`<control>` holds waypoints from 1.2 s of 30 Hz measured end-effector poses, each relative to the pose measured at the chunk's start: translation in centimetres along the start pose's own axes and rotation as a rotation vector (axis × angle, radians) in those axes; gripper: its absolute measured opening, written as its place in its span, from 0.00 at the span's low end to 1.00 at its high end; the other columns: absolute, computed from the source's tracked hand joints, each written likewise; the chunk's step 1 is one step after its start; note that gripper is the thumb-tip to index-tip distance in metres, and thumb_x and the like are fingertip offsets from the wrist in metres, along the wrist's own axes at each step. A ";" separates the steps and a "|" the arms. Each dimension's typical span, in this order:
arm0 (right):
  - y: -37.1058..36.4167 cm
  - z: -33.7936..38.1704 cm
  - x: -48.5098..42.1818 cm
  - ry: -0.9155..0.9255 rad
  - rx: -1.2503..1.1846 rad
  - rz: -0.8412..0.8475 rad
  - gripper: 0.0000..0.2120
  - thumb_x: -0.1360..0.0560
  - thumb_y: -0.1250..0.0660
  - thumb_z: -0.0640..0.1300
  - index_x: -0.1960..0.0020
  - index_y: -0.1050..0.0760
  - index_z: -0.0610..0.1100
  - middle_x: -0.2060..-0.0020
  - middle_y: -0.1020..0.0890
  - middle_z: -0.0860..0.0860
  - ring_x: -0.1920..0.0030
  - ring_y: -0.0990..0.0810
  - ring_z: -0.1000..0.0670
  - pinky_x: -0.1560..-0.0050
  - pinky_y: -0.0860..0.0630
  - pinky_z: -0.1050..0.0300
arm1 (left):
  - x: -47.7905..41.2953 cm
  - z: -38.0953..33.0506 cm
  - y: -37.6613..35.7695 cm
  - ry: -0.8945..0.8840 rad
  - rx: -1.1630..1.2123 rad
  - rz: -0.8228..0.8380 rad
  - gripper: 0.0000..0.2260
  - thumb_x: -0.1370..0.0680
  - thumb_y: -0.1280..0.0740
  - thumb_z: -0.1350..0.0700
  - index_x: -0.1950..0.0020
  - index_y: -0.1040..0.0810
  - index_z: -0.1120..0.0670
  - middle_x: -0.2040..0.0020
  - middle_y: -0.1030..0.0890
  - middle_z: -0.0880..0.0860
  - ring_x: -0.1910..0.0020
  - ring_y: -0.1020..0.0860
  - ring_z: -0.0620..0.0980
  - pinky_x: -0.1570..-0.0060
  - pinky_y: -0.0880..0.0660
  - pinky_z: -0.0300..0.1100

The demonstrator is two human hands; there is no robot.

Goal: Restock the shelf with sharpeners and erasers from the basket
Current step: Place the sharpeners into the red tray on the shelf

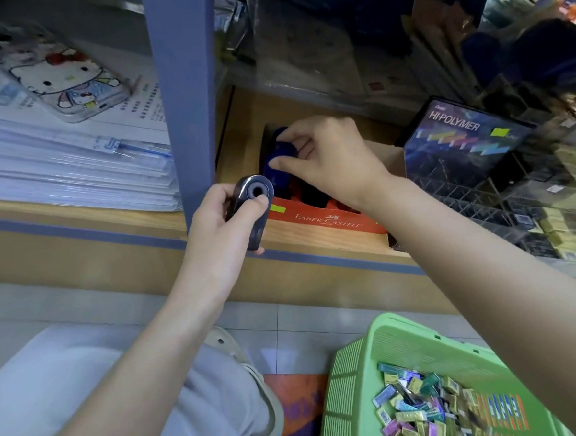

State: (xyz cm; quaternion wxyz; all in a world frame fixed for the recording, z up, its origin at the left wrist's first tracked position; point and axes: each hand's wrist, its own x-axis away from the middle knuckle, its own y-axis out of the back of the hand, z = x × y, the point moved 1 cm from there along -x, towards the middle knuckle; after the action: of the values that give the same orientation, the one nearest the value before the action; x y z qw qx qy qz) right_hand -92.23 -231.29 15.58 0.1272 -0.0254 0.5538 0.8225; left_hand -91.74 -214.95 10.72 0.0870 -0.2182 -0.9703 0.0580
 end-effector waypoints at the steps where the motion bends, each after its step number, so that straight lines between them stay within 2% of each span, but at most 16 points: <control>1: 0.0 0.0 -0.1 -0.001 -0.012 0.003 0.18 0.27 0.29 0.50 0.40 0.23 0.45 0.50 0.20 0.50 0.52 0.21 0.54 0.49 0.21 0.56 | 0.0 0.0 0.1 -0.001 0.002 0.003 0.02 0.22 0.35 0.56 0.54 0.25 0.49 0.57 0.22 0.50 0.56 0.22 0.51 0.69 0.23 0.36; 6: 0.0 -0.3 0.1 0.055 0.049 0.045 0.17 0.27 0.30 0.47 0.40 0.24 0.45 0.48 0.22 0.50 0.53 0.23 0.54 0.52 0.22 0.59 | 0.1 -0.1 0.3 -0.014 -0.004 0.015 0.02 0.22 0.35 0.56 0.53 0.24 0.48 0.55 0.21 0.51 0.54 0.21 0.51 0.70 0.24 0.34; 14: -0.3 -0.4 0.9 0.025 0.015 0.052 0.17 0.28 0.28 0.46 0.41 0.24 0.45 0.49 0.22 0.51 0.54 0.23 0.57 0.55 0.23 0.66 | 0.1 -0.1 0.4 -0.013 -0.020 0.014 0.02 0.22 0.35 0.55 0.52 0.24 0.48 0.54 0.21 0.52 0.54 0.21 0.52 0.68 0.23 0.35; 17: -0.7 -0.2 1.2 0.061 0.073 0.038 0.15 0.27 0.29 0.46 0.43 0.24 0.45 0.49 0.21 0.49 0.52 0.22 0.52 0.52 0.23 0.59 | 0.1 -0.2 0.3 -0.009 -0.020 0.008 0.02 0.22 0.35 0.55 0.52 0.24 0.49 0.56 0.21 0.52 0.56 0.21 0.51 0.68 0.23 0.36; 22: -0.8 0.0 1.0 0.100 0.155 0.063 0.15 0.26 0.31 0.44 0.40 0.23 0.42 0.45 0.22 0.46 0.47 0.23 0.47 0.48 0.25 0.54 | 0.0 -0.1 0.1 -0.008 -0.030 -0.005 0.02 0.22 0.35 0.56 0.52 0.24 0.48 0.56 0.21 0.51 0.55 0.21 0.52 0.68 0.23 0.36; 25: -0.2 -0.1 1.7 0.110 0.172 0.031 0.14 0.23 0.35 0.41 0.38 0.23 0.43 0.41 0.26 0.46 0.41 0.28 0.48 0.43 0.30 0.59 | 0.0 -0.2 -0.2 -0.012 -0.002 0.001 0.07 0.22 0.37 0.59 0.53 0.23 0.48 0.56 0.21 0.50 0.55 0.22 0.51 0.67 0.24 0.37; 27: 0.3 0.2 3.1 0.075 0.047 -0.018 0.18 0.24 0.38 0.34 0.35 0.26 0.43 0.40 0.28 0.49 0.41 0.29 0.52 0.42 0.32 0.68 | 0.1 -0.4 -0.5 -0.056 -0.024 0.050 0.09 0.22 0.37 0.61 0.52 0.23 0.46 0.58 0.20 0.46 0.57 0.22 0.46 0.63 0.23 0.38; 29: 0.6 0.9 5.2 0.045 -0.194 -0.004 0.24 0.27 0.40 0.28 0.33 0.28 0.42 0.42 0.28 0.51 0.46 0.26 0.57 0.45 0.29 0.71 | 0.5 -0.6 -0.9 -0.134 -0.088 0.108 0.10 0.23 0.34 0.60 0.51 0.23 0.43 0.58 0.19 0.41 0.58 0.22 0.40 0.58 0.23 0.36; 31: 0.9 1.3 7.5 0.021 -0.318 0.037 0.25 0.28 0.38 0.30 0.32 0.30 0.43 0.43 0.27 0.53 0.49 0.25 0.58 0.47 0.26 0.67 | 0.9 -0.5 -1.3 -0.196 -0.151 0.139 0.11 0.26 0.30 0.58 0.50 0.25 0.43 0.55 0.19 0.42 0.54 0.21 0.38 0.55 0.25 0.33; 33: 1.2 0.8 9.6 -0.060 -0.369 0.039 0.22 0.26 0.33 0.36 0.34 0.29 0.47 0.45 0.26 0.55 0.53 0.24 0.58 0.50 0.25 0.66 | 1.6 -0.1 -1.8 -0.225 -0.190 0.177 0.12 0.28 0.27 0.57 0.51 0.27 0.46 0.55 0.19 0.44 0.54 0.21 0.39 0.55 0.26 0.33; 36: 2.2 -0.6 11.9 -0.192 -0.513 0.043 0.13 0.27 0.29 0.42 0.44 0.26 0.50 0.50 0.22 0.54 0.58 0.22 0.54 0.54 0.24 0.59 | 2.8 0.4 -2.9 -0.264 -0.267 0.329 0.11 0.29 0.27 0.56 0.52 0.27 0.48 0.54 0.20 0.43 0.51 0.21 0.39 0.53 0.27 0.32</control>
State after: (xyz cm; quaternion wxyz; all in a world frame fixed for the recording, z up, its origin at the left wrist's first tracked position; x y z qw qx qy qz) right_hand -104.34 -230.44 15.19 0.1509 0.0331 0.3129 0.9371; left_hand -95.48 -216.38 11.16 -0.0805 -0.3735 -0.9237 -0.0293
